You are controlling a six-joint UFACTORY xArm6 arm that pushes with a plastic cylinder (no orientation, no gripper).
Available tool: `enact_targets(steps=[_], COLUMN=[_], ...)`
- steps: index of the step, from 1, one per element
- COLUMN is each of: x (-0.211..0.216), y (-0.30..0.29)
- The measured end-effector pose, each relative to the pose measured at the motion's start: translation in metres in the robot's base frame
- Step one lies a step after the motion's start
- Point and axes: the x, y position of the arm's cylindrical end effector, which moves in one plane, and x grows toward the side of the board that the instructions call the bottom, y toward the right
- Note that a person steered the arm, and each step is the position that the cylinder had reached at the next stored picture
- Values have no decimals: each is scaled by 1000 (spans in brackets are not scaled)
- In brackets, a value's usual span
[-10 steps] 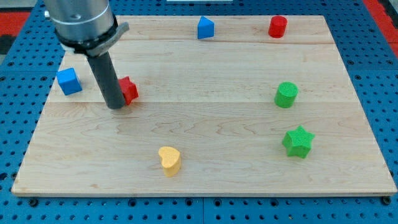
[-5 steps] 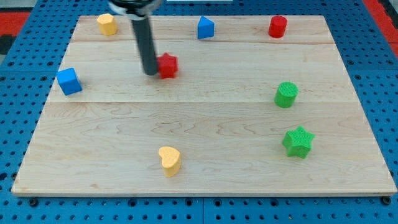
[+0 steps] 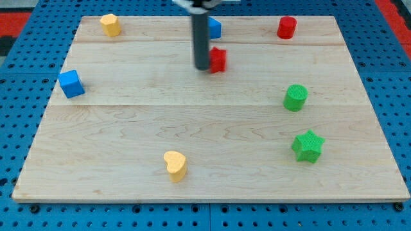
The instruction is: Push the red star close to red circle
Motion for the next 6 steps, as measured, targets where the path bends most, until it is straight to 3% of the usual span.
enact_targets(steps=[1, 4, 6], x=[-25, -47, -47], y=[47, 100, 99])
